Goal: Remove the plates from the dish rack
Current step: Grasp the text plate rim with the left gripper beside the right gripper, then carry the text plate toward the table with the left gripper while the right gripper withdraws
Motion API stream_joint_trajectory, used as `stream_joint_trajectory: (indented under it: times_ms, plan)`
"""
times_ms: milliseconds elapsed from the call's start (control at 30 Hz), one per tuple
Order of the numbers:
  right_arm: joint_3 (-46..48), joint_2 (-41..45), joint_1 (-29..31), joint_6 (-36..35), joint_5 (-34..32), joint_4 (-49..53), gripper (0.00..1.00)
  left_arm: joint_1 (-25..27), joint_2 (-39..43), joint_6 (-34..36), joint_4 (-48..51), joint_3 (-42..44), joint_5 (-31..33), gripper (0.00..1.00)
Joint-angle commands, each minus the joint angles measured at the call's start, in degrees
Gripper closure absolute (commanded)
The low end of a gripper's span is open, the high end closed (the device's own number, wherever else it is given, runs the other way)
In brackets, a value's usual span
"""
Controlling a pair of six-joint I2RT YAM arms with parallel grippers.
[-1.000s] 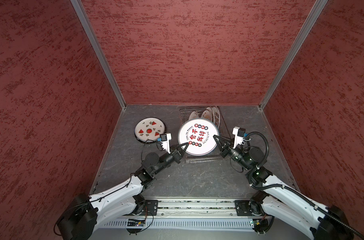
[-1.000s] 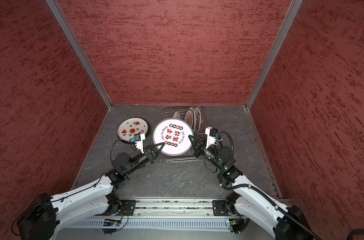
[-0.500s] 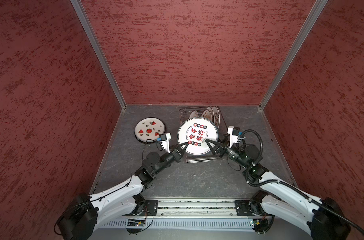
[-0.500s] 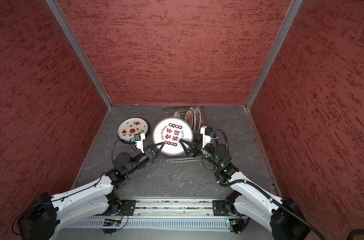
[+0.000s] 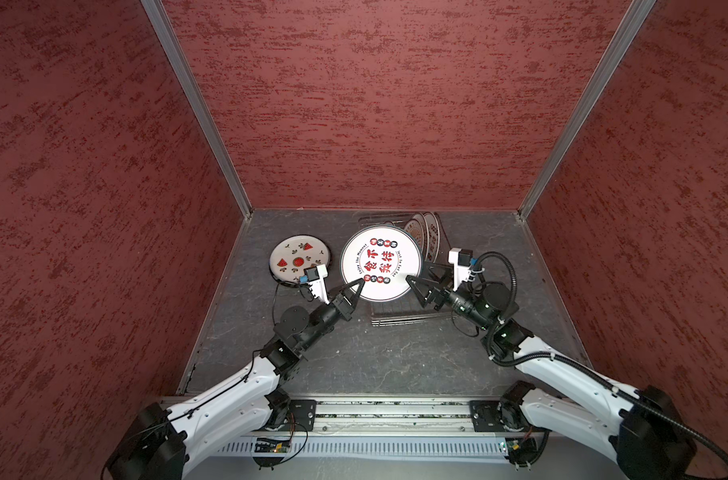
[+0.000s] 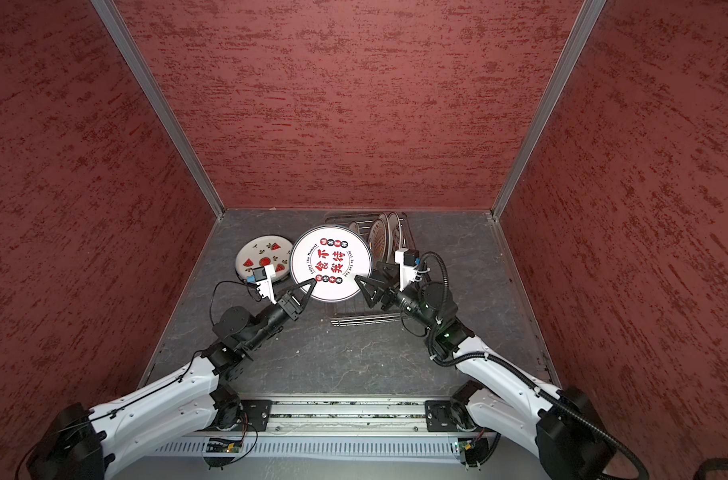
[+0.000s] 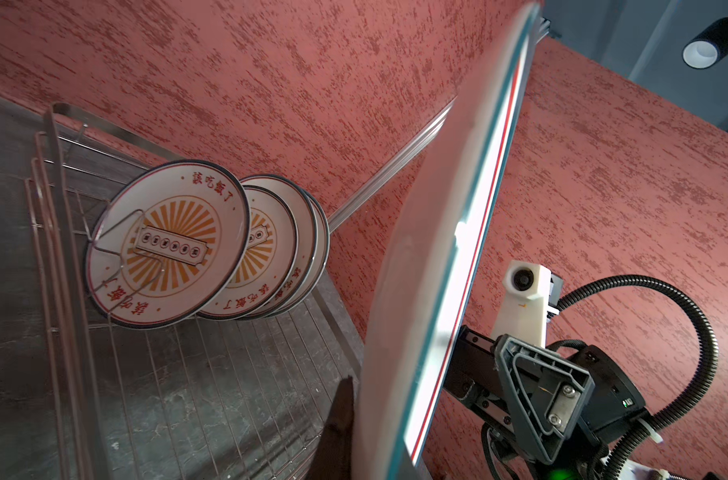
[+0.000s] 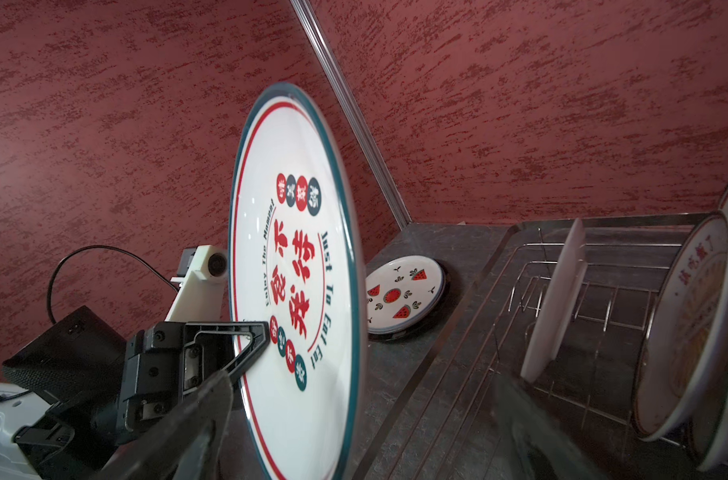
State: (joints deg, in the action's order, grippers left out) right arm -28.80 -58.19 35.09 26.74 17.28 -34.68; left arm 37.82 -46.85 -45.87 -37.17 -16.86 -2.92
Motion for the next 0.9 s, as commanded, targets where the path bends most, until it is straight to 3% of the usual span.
stream_joint_trajectory:
  times_ms: [0, 500, 700, 867]
  plan:
    - [-2.29, -1.73, 0.28, -2.18, 3.34, -0.26, 0.01, -3.02, 3.33, -2.40, 0.51, 0.81, 0.37, 1.00]
    - [-10.90, -13.75, 8.57, -9.25, -7.51, 5.35, 0.01, -14.18, 16.89, -9.59, 23.65, 1.86, 4.02, 1.00]
    - [-15.04, -19.10, 11.25, -11.17, -9.17, 7.50, 0.01, -17.38, 19.51, -12.76, 31.30, 1.55, 2.79, 1.00]
    - [-18.50, -23.57, 12.37, -12.10, -9.53, 8.90, 0.01, -18.93, 20.70, -16.11, 43.36, -1.38, 2.39, 1.00]
